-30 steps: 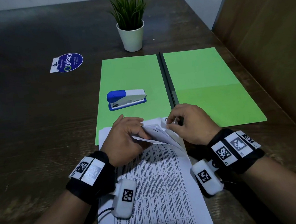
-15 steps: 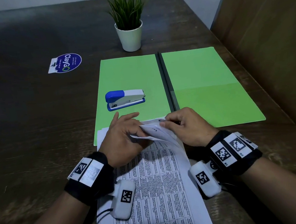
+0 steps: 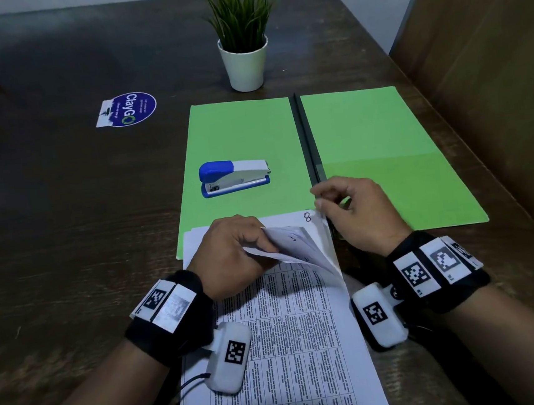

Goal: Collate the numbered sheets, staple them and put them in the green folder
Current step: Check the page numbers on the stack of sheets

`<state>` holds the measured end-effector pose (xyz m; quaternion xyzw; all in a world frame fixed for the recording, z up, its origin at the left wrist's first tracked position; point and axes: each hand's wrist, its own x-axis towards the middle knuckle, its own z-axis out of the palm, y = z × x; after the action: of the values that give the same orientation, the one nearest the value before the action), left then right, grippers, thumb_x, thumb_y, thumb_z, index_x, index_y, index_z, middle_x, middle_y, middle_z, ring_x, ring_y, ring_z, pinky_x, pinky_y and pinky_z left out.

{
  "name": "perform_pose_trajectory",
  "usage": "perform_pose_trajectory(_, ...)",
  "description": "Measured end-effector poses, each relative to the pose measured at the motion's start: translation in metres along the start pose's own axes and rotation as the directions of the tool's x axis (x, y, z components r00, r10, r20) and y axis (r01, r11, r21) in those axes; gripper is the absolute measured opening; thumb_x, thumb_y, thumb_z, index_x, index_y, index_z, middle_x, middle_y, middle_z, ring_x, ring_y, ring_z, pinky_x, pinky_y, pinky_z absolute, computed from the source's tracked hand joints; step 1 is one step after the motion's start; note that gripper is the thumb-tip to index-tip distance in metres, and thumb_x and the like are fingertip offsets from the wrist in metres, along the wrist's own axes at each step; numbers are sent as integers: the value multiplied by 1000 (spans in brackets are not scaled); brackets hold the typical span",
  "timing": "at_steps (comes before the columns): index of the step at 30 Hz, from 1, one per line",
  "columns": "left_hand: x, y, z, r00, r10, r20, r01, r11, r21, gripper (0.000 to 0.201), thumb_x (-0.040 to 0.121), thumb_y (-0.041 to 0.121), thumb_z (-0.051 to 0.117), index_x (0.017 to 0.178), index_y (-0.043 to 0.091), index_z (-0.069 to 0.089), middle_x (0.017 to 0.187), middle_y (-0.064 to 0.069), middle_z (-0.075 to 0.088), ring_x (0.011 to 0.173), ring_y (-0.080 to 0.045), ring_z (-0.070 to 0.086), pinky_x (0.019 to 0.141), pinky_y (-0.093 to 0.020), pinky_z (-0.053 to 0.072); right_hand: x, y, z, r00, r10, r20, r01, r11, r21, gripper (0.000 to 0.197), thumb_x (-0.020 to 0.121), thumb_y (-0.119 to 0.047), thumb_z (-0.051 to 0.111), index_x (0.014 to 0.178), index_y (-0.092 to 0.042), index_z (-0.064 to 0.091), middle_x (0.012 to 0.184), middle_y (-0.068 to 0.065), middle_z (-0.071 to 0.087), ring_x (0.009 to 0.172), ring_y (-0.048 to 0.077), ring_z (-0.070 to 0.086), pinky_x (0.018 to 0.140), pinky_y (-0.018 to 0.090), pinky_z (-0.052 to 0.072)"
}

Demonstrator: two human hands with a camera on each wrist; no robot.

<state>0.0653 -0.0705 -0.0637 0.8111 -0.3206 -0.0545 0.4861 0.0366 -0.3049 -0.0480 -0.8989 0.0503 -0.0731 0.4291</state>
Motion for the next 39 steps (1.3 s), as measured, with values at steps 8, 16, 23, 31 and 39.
perform_pose_trajectory(8, 0, -4, 1, 1000, -22, 1, 22, 1000, 5, 16, 62, 39, 75, 70, 26, 77, 73, 17, 68, 73, -7, 64, 71, -27, 51, -4, -3, -1, 958, 37, 284, 83, 914, -397, 55, 83, -43, 70, 134, -26, 57, 131, -6, 56, 122, 17, 42, 103, 38, 38)
perform_pose_trajectory(16, 0, -7, 2, 999, -33, 10, 32, 999, 33, 7, 64, 24, 82, 69, 26, 77, 75, 12, 70, 75, -10, 65, 72, -37, 53, -5, -1, -2, 969, -14, 248, 115, 910, -398, 42, 84, -42, 69, 125, -31, 64, 123, -9, 64, 112, 18, 49, 99, 41, 40)
perform_pose_trajectory(23, -3, -11, 1, 1000, -21, -22, 24, 991, 133, 26, 64, 52, 73, 85, 37, 74, 84, 17, 71, 118, 2, 56, 120, -43, 26, -8, -5, 3, 965, -138, 223, 180, 967, -182, 15, 91, -26, 68, 79, -18, 73, 74, -14, 60, 72, 12, 58, 68, 28, 44)
perform_pose_trajectory(31, -2, 0, 1, 998, -42, -44, 40, 998, -38, 9, 68, 31, 84, 67, 25, 77, 92, 8, 68, 88, -9, 69, 98, -25, 46, -14, -9, -1, 874, -118, 472, 84, 992, 92, 22, 91, -7, 65, 71, -13, 72, 67, -2, 70, 61, 2, 58, 58, 25, 47)
perform_pose_trajectory(39, -2, -5, 1, 1000, 13, 28, -13, 1000, 15, 14, 64, 34, 73, 75, 25, 74, 74, 13, 69, 73, -11, 65, 69, -36, 53, -4, -3, -12, 968, -26, 251, 11, 998, 61, 22, 96, -30, 60, 94, -16, 77, 92, 2, 75, 89, 18, 66, 79, 35, 52)
